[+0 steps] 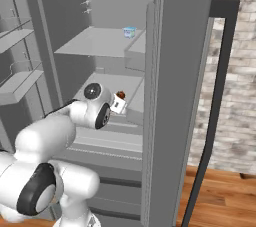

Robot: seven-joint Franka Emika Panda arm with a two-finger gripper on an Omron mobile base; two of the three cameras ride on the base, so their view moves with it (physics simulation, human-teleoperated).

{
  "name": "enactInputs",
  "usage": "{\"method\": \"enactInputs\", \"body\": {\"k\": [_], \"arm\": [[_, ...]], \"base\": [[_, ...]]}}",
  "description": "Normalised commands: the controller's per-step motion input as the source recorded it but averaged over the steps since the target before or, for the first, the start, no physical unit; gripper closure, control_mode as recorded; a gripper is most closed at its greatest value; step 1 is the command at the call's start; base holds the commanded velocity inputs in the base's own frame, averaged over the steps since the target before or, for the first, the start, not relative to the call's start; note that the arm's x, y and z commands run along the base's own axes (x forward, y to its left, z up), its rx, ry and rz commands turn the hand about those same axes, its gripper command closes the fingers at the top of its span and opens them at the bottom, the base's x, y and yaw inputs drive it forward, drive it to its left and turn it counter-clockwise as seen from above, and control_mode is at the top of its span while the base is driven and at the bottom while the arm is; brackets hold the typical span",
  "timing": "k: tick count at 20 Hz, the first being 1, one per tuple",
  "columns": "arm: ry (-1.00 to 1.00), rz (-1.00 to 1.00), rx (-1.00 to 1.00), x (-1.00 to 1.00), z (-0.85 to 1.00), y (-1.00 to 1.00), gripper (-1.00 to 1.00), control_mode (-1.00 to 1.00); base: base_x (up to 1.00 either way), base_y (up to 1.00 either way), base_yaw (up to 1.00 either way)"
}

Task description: Pick the apple and mango from the fridge and place them on the plate next to the blender to make a fruit smoothie.

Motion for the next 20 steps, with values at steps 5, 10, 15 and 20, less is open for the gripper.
{"method": "enactInputs", "body": {"k": [5,10,15,20], "arm": [[-0.08,0.05,0.00,-1.00,1.00,0.34,1.00,-1.00],[0.05,0.06,0.09,-1.00,1.00,0.23,1.00,-1.00],[0.20,0.09,0.12,-1.00,0.98,0.14,1.00,-1.00],[0.41,0.02,0.01,-1.00,0.79,0.02,1.00,-1.00]], "base": [[0.00,0.00,0.00],[0.00,0.00,0.00],[0.00,0.00,0.00],[0.00,0.00,0.00]]}}
